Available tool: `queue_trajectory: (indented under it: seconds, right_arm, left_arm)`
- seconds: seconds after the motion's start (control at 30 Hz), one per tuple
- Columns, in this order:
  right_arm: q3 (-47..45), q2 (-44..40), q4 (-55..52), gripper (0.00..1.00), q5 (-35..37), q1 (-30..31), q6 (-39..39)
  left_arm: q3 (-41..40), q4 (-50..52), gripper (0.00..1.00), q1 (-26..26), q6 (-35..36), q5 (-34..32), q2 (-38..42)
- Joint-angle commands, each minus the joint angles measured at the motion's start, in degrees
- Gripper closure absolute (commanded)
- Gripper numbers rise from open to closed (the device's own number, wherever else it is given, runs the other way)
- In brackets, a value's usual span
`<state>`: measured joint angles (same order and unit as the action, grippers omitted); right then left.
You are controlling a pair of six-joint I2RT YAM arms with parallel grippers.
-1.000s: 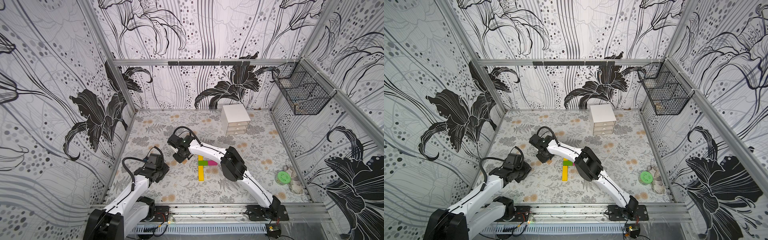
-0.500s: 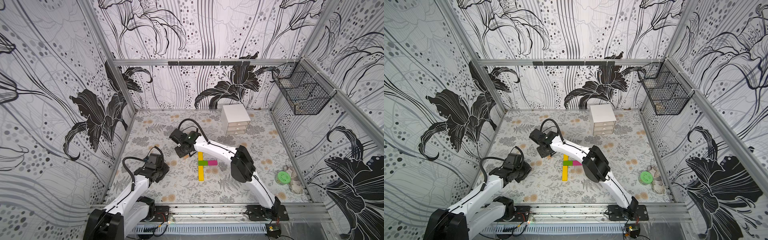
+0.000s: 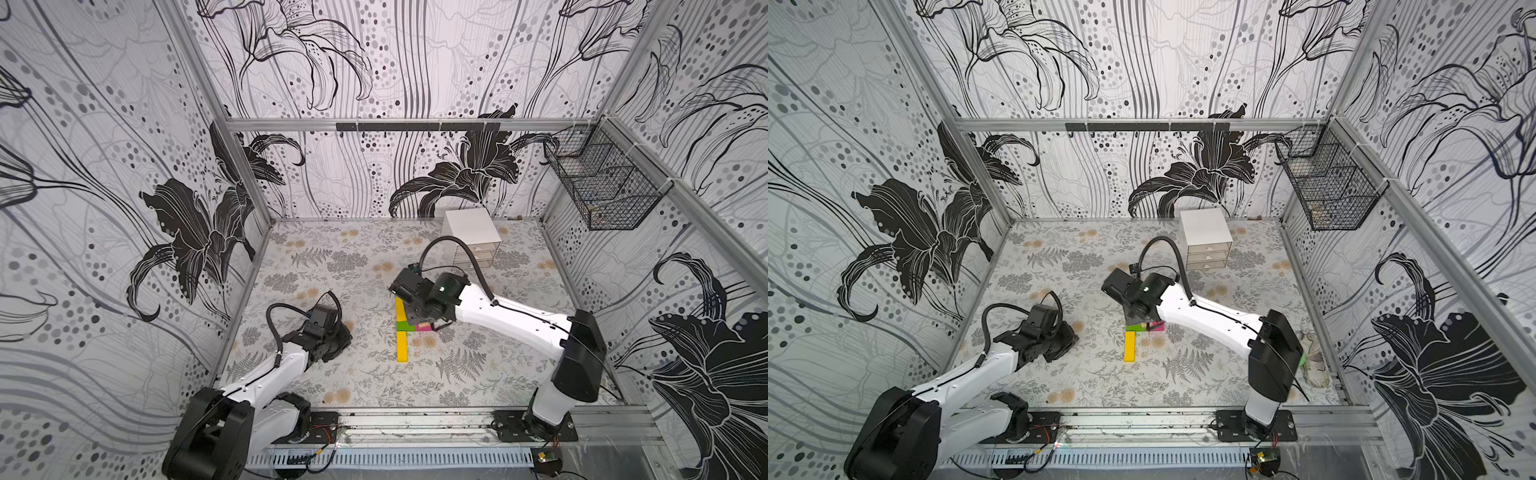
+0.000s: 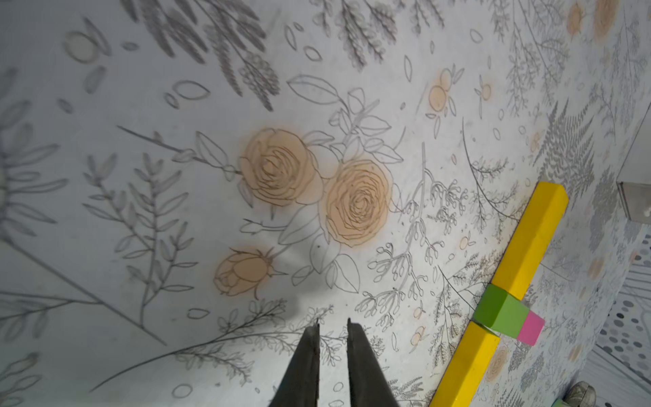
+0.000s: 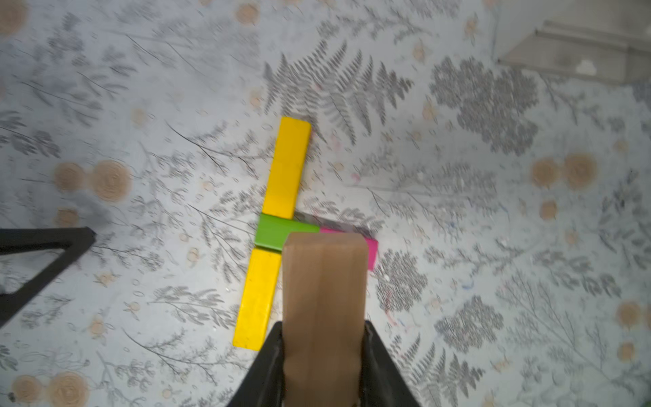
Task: Assemble the letter h with building blocks
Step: Place the building block at the center of the board.
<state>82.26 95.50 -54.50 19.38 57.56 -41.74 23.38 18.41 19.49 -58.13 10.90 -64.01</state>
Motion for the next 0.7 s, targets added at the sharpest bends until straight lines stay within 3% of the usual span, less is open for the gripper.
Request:
queue_trajectory:
  seconds: [0.0,0.23,0.67]
  right_arm:
    - [-8.2,-5.8,-4.6,1.00,1.8,0.0,-9.5]
    - [-18.6,-8.7,-2.6,1.00,-0.5,2.1,-16.0]
    - [-15.0,5.9,3.2,1.00,-3.9,6.0,-19.4]
  left_arm:
    - [-0.3,-5.7,0.82,2.2,-0.3,0.9,-1.9]
    - [0.2,-7.6,0.89,9.1,-1.2,-1.4,-3.8]
    - [-1.2,-8.3,0.93,11.6,-2.4,-2.2,-5.2]
